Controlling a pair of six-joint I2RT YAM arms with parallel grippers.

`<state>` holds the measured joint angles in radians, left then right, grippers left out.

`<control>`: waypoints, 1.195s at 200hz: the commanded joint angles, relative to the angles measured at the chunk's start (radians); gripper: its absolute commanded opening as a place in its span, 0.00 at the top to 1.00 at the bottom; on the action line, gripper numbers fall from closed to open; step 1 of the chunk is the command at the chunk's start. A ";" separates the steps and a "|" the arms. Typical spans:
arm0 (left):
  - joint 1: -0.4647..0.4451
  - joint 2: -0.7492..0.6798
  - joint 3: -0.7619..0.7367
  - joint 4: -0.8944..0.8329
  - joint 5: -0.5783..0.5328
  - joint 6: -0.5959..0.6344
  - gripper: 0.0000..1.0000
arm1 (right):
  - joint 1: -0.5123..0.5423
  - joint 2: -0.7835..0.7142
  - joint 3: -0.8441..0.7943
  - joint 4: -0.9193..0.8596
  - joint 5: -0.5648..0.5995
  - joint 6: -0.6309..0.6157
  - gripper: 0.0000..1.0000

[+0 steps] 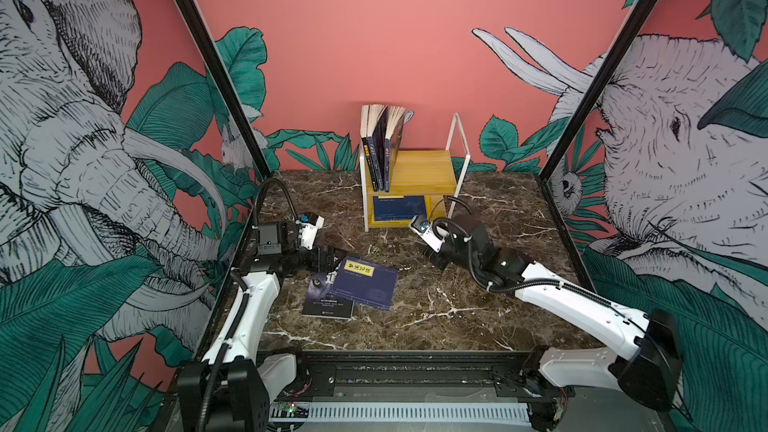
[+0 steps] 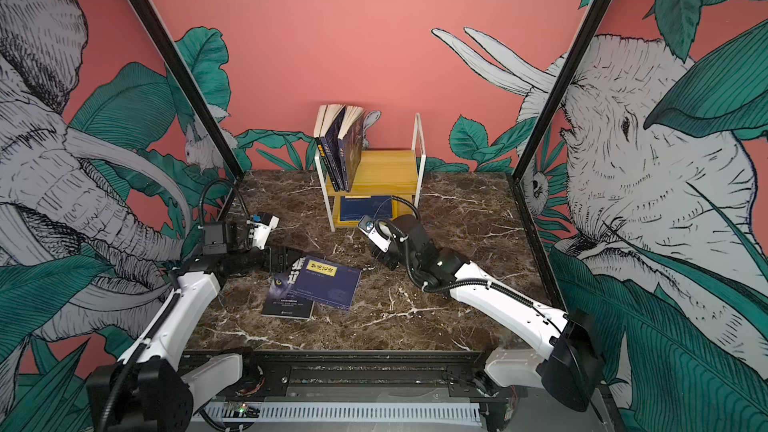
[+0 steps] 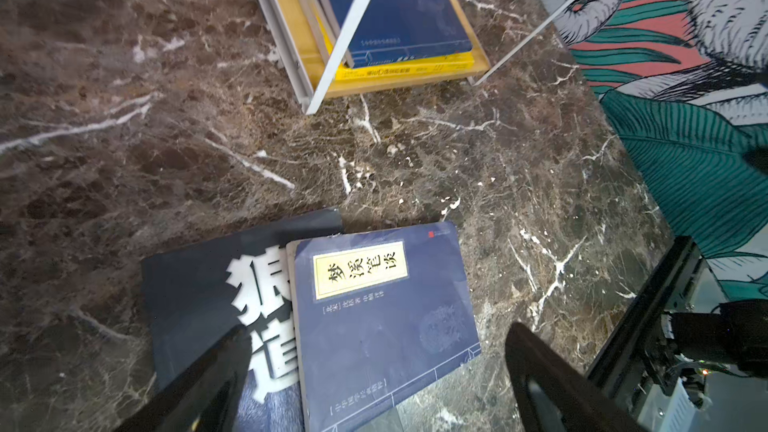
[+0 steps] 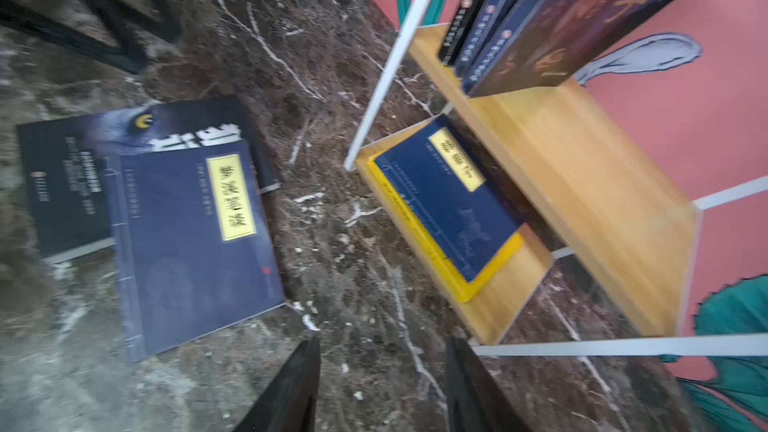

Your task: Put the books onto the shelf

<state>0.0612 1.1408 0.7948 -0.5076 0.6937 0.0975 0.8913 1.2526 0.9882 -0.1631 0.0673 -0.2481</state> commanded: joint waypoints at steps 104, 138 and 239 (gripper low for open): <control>-0.093 0.376 0.139 -0.217 -0.062 0.009 0.12 | 0.274 0.319 -0.098 0.175 0.111 0.097 0.73; -0.104 0.409 0.139 -0.217 -0.044 0.002 0.13 | 0.275 0.408 -0.056 0.209 0.098 0.065 0.76; -0.125 0.473 0.123 -0.154 0.095 -0.129 0.34 | 0.261 0.664 0.136 0.098 0.114 -0.051 0.83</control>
<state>-0.0582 1.6173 0.9161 -0.6792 0.6678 0.0483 1.1610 1.8893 1.0981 -0.0460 0.1795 -0.2665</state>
